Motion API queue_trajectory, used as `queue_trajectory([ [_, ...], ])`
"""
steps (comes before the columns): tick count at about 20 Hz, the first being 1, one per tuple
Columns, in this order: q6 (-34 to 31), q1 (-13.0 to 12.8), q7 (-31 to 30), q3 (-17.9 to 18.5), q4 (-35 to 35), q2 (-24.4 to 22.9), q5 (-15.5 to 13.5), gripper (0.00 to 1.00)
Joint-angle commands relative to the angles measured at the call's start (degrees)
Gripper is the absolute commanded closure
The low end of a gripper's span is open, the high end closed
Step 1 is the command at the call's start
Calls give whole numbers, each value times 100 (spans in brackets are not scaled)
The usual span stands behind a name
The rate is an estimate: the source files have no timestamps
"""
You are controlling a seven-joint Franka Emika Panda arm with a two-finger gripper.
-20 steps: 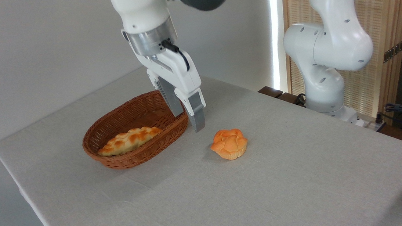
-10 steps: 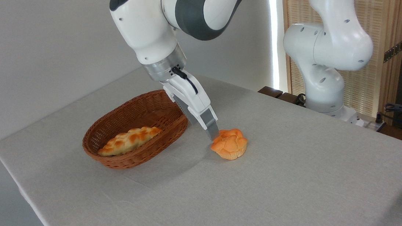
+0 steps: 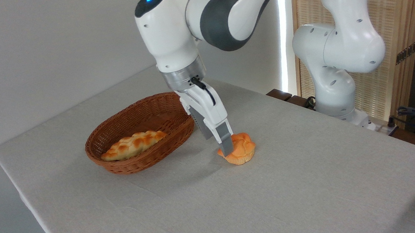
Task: Put bread into the basket
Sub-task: 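Lower the gripper onto the orange bun and close on it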
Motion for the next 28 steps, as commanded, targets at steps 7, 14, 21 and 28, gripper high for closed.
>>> queue_trajectory([
  [7,239,-5,321,78,-700,-279,151,0],
  [14,309,-5,321,78,-700,-165,160,68],
  [21,309,4,392,78,-683,-147,160,70],
  [28,300,4,594,69,-586,-85,600,65],
])
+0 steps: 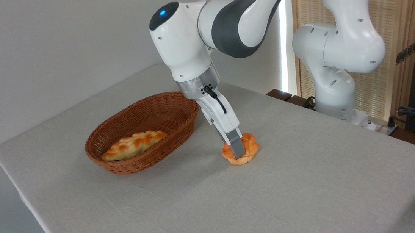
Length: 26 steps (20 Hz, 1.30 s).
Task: Put bread into the basket
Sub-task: 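Lower the gripper onto the orange bun and close on it, then lift the bun and carry it over the wicker basket, lowering inside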
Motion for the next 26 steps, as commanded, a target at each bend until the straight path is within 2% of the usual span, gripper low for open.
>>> queue_trajectory([
  [1,119,8,152,28,34,80,159,65],
  [5,-56,8,135,-25,657,114,89,59],
  [8,-512,8,126,-138,1395,220,10,55],
  [10,-672,8,56,-366,1913,351,-252,55],
  [12,-637,8,-407,-638,2109,466,-779,55],
  [15,-567,8,-1138,-1104,2144,589,-904,54],
  [17,-409,8,-1550,-1490,2144,747,-913,39],
  [19,-146,-1,-2174,-1886,2127,966,-852,29],
  [21,170,-18,-2579,-2037,2136,1160,-843,9],
  [23,312,-36,-2704,-2055,2136,1204,-852,7],
  [24,312,-36,-2704,-2064,2127,1213,-843,1],
  [26,234,-53,-2704,-2142,2100,1301,-843,0],
])
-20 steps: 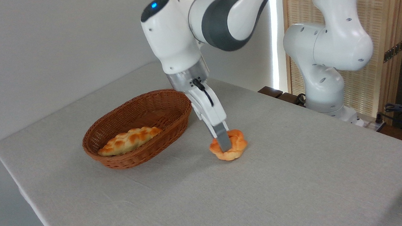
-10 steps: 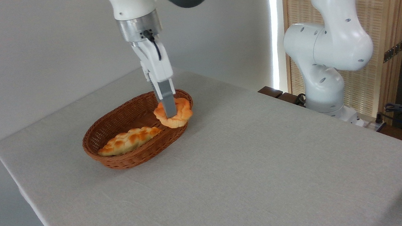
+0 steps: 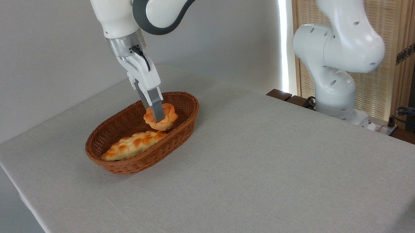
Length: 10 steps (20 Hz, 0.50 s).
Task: Put bread into the basket
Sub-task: 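Lift the bun and carry it over the wicker basket, lowering inside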
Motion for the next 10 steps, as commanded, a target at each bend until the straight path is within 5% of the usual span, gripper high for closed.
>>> queue_trajectory([
  [1,-66,-22,-67,-94,73,173,6,0],
  [10,-31,57,-23,-51,370,155,33,0],
])
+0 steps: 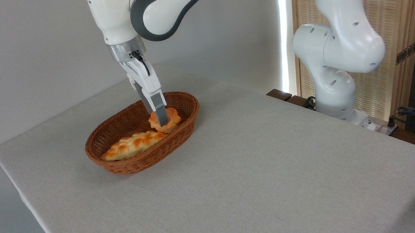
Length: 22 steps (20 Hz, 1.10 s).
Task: Put bread into the basket
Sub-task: 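Lift the bun and carry it over the wicker basket, lowering inside, then open the gripper to release the bun and raise it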
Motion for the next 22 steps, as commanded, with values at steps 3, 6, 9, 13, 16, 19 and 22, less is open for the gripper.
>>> queue_trajectory([
  [3,75,42,-14,430,724,-3,101,0],
  [6,49,33,-40,816,918,-46,468,0],
  [9,-65,33,-49,1185,927,-187,952,0],
  [13,-959,25,117,1766,1497,-188,989,0],
  [16,-1400,25,705,2074,1753,-170,910,0],
  [19,-1804,25,786,2232,2112,-30,743,0],
  [22,-2165,25,803,2250,2342,76,734,0],
])
